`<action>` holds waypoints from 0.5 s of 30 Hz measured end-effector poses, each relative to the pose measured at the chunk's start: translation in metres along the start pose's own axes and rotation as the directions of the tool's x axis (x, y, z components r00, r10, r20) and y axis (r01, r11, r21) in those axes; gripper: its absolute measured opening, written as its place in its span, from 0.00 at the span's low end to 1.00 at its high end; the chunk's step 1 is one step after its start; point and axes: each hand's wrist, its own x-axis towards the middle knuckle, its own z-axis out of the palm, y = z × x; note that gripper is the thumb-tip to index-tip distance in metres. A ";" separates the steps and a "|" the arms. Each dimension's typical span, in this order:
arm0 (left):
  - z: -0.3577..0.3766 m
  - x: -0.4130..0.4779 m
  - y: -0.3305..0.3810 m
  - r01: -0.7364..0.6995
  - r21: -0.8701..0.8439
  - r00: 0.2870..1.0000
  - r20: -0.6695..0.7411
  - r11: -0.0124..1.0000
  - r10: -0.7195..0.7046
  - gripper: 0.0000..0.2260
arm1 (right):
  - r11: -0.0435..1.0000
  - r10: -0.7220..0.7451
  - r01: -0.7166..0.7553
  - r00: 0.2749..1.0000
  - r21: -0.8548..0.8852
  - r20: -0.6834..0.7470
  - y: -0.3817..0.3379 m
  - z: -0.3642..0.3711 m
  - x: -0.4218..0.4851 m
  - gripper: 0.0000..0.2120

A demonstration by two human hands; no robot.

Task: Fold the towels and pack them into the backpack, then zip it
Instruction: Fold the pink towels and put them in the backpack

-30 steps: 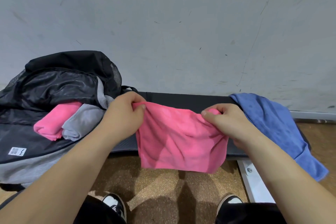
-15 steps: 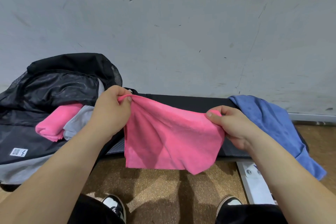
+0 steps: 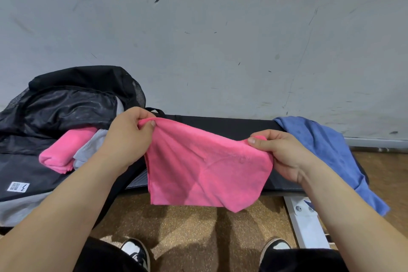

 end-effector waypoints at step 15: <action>-0.023 -0.014 0.012 0.165 -0.506 0.957 0.288 0.847 -0.014 0.04 | 0.994 -0.086 0.094 0.986 -0.050 0.142 -0.019 -0.034 -0.051 0.03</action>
